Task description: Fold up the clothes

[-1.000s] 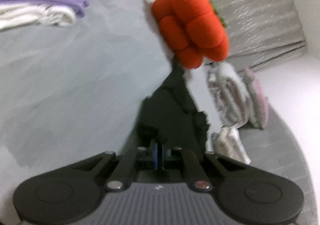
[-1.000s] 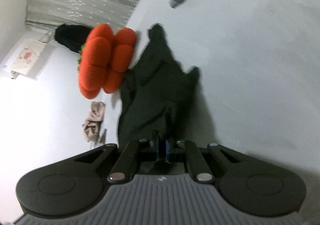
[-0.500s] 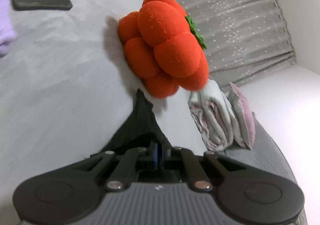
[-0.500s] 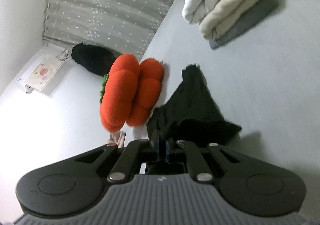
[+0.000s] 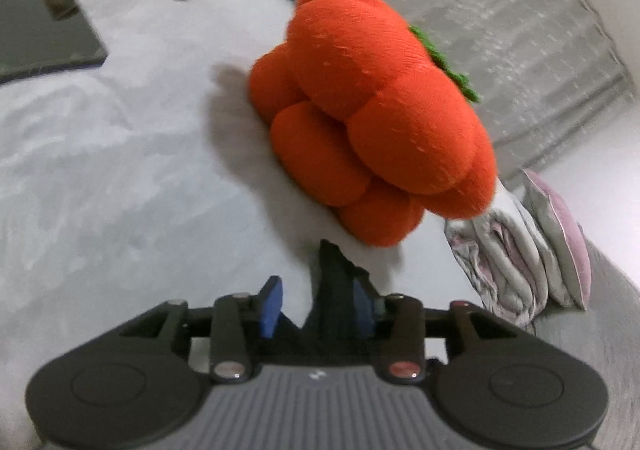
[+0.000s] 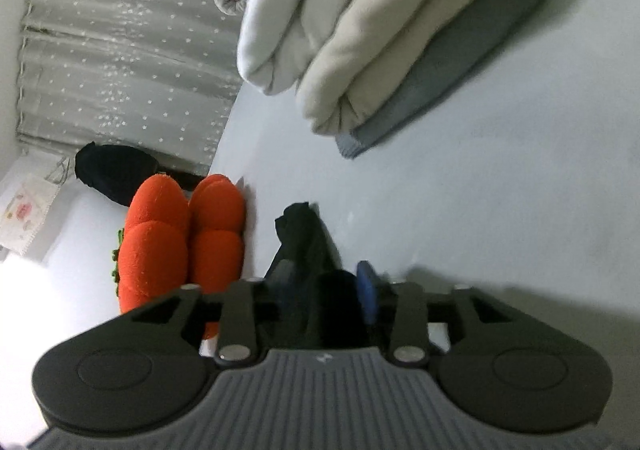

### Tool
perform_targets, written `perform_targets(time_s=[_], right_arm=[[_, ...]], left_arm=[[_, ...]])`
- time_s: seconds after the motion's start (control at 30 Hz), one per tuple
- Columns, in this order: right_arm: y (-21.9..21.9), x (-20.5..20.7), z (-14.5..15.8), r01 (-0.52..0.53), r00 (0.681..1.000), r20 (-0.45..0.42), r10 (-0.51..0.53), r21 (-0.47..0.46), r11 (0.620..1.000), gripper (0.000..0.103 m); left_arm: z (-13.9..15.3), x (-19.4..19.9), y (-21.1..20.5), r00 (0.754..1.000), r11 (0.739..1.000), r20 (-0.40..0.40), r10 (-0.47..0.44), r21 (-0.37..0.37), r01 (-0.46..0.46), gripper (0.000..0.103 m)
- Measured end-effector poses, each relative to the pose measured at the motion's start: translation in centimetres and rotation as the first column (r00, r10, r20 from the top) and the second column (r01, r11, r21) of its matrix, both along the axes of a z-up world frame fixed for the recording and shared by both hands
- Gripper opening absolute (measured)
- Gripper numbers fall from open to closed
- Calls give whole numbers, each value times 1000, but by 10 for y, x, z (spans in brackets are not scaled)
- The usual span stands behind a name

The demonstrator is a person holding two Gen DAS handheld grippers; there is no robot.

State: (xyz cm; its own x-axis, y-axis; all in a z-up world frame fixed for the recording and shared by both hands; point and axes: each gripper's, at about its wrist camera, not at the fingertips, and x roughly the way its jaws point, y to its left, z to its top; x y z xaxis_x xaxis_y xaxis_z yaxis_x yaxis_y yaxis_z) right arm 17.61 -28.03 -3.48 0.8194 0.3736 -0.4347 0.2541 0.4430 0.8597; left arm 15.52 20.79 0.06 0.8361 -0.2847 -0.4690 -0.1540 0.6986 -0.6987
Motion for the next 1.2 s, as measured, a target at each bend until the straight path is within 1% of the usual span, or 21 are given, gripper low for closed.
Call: perform_targets(time_s=[0.1,0.17,0.2,0.27,0.3,0.37,0.47,0.5,0.53,0.6,0.63,0.7,0.73,0.8,0.87,0.93,0.97,1.0,1.07,1.1,1.2], right_arm=[[11,-10,7,-58,998,21,60,-78,995,41],[21,-17,11,-98,994,41,103,-120,988,41],[27,-19,13,-120,990,52,128,-137,983,41],[40,-21,16,-171,980,72,185,-163,972,41],[48,-21,15,-203,973,74,219,-182,962,41],[66,-20,15,-263,956,69,286,-235,936,41],[98,-16,13,-336,927,40,374,-359,871,41],[108,-13,12,-354,917,28,397,-400,846,41],[116,-11,10,-365,910,19,414,-437,822,41],[130,-5,7,-384,896,1,445,-505,773,40],[135,-1,6,-385,892,-2,452,-526,758,40],[138,10,7,-375,892,4,453,-553,744,40],[139,16,9,-366,894,8,448,-564,740,40],[139,31,12,-338,904,17,427,-582,739,40],[134,43,17,-298,919,30,393,-601,742,40],[124,49,20,-252,938,35,344,-611,750,40],[119,51,22,-229,947,38,319,-616,754,40],[115,54,23,-206,955,41,294,-621,756,40],[105,60,26,-160,969,47,243,-630,760,40],[101,60,28,-145,973,51,227,-631,762,40],[91,43,31,-153,972,49,231,-617,772,40]], left_arm=[[-3,-6,-7,995,993,-16,-95,63,96,41],[-7,-10,-14,986,981,-30,-165,100,168,40],[-8,-12,-20,979,971,-33,-203,124,206,34],[-11,-16,-34,961,944,-37,-275,179,277,30],[-12,-17,-42,949,927,-43,-313,207,314,29],[-16,-16,-58,920,887,-57,-387,249,389,27],[-25,-8,-79,885,839,-93,-456,286,463,27],[-28,-5,-84,877,828,-98,-470,295,476,27],[-30,-2,-87,875,824,-95,-475,302,480,27],[-28,7,-90,875,823,-85,-477,306,479,27],[-26,12,-92,875,824,-80,-477,306,477,27],[-23,23,-94,877,826,-69,-476,307,472,27],[-21,28,-93,886,834,-65,-458,312,455,27],[-17,41,-89,922,863,-60,-383,333,380,28],[-12,53,-85,951,885,-52,-306,354,304,29],[-7,65,-80,973,900,-43,-226,373,226,32],[-5,72,-78,982,905,-38,-186,383,186,36],[-3,74,-74,988,912,-32,-152,381,153,40],[2,66,-64,991,921,-29,-133,366,134,45],[3,61,-61,991,920,-32,-134,368,136,48],[2,44,-52,987,903,-57,-152,398,162,52]])
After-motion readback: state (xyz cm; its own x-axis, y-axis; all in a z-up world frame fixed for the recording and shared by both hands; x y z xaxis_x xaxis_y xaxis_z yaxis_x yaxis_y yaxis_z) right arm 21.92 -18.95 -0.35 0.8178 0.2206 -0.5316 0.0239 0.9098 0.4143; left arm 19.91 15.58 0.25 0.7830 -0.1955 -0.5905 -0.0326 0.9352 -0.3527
